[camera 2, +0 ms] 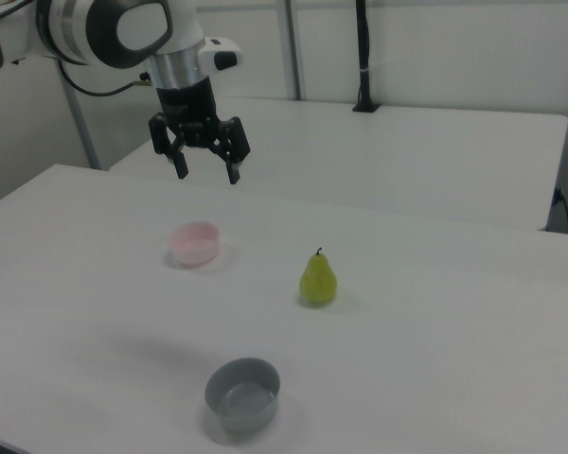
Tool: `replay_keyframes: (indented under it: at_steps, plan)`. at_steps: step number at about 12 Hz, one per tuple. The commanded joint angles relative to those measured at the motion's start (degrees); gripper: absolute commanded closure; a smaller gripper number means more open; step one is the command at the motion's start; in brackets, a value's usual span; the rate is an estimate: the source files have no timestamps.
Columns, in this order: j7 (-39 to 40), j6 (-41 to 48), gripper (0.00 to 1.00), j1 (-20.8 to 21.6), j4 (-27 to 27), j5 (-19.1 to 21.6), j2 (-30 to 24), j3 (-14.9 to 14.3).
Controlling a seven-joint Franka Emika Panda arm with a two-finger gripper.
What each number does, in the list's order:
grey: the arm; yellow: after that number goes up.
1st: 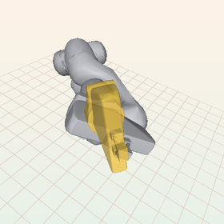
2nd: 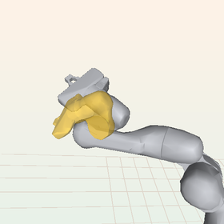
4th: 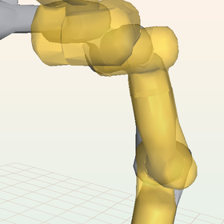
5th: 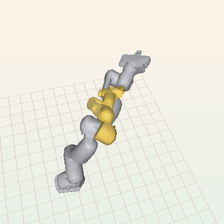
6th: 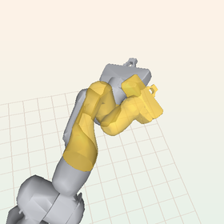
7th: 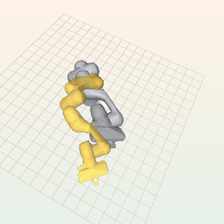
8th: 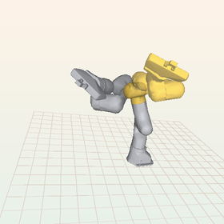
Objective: Place the pear in the bowl
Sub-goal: 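Move the open gripper over the green pear and lower toward it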
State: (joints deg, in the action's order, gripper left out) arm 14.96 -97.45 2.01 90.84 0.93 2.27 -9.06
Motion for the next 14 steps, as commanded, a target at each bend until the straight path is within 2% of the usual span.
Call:
replay_keyframes:
  at_steps: [1,3,7,9,12,14]
  plan:
    - [11.7,-1.3,0.00,-2.6,1.0,-0.4,-0.2,0.2]
    - [16.0,-1.9,0.00,-3.2,0.7,-1.3,2.0,0.1]
    - [16.3,-12.0,0.00,-5.3,-0.1,-1.3,7.5,-0.3]
    - [14.9,-15.6,0.00,-5.2,-0.1,-0.8,10.6,-0.7]
    - [7.7,-19.4,0.00,-5.1,-0.1,-0.9,14.7,-0.7]
    - [5.8,-22.3,0.00,-5.2,-0.6,-0.7,16.7,-0.7]
